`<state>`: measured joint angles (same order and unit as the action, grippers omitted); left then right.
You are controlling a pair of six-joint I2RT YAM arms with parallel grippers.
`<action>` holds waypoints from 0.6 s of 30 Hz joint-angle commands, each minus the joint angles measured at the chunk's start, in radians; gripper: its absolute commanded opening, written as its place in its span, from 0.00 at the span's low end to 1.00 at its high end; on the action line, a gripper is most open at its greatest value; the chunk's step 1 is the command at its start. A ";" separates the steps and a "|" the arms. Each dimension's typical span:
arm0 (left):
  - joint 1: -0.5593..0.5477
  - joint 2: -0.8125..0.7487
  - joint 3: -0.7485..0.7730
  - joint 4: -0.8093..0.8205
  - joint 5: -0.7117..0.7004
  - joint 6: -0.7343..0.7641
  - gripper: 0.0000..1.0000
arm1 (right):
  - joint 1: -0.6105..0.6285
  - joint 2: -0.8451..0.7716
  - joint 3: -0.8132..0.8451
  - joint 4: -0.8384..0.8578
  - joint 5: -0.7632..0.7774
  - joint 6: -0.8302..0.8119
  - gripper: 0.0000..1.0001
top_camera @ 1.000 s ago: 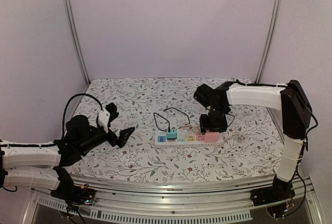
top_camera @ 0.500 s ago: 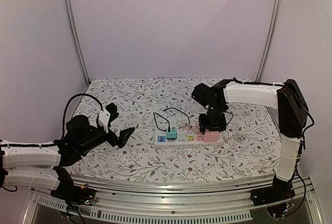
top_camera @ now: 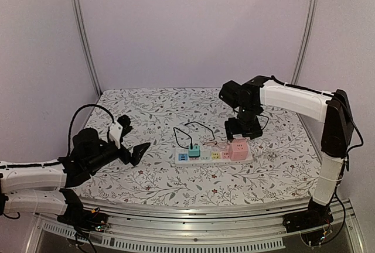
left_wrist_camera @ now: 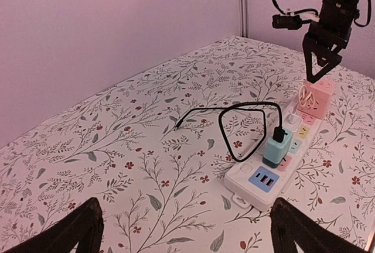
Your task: Insert the plug
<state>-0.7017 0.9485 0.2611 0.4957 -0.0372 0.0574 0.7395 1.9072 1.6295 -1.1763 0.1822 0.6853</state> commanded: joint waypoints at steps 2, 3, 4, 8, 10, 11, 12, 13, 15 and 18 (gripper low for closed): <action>0.051 -0.028 0.027 -0.040 0.020 0.002 0.99 | 0.003 -0.108 0.039 -0.054 0.041 -0.015 0.91; 0.067 -0.033 0.034 -0.051 0.020 -0.006 0.99 | -0.003 -0.122 0.047 -0.055 0.050 -0.023 0.94; 0.088 -0.039 0.045 -0.069 0.021 -0.020 1.00 | -0.011 -0.150 0.053 -0.052 0.059 -0.027 0.95; 0.222 -0.082 0.074 -0.138 0.020 -0.080 0.99 | -0.057 -0.277 0.017 0.029 0.229 -0.067 0.99; 0.314 -0.121 0.084 -0.189 0.028 -0.108 0.99 | -0.115 -0.370 -0.079 0.151 0.316 -0.113 0.99; 0.365 -0.139 0.087 -0.212 0.029 -0.120 1.00 | -0.161 -0.452 -0.152 0.230 0.331 -0.138 0.99; 0.413 -0.163 0.087 -0.232 0.029 -0.130 0.99 | -0.213 -0.503 -0.223 0.339 0.323 -0.172 0.99; 0.468 -0.187 0.086 -0.251 0.050 -0.137 1.00 | -0.280 -0.570 -0.301 0.412 0.278 -0.189 0.99; 0.581 -0.238 0.081 -0.263 0.098 -0.141 0.99 | -0.402 -0.694 -0.456 0.536 0.219 -0.200 0.99; 0.743 -0.307 0.082 -0.291 0.147 -0.143 0.99 | -0.474 -0.861 -0.642 0.673 0.302 -0.264 0.99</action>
<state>-0.1211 0.7158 0.3305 0.2901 0.0319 -0.0574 0.3275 1.1904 1.1755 -0.7498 0.4110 0.5236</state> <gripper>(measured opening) 0.995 0.987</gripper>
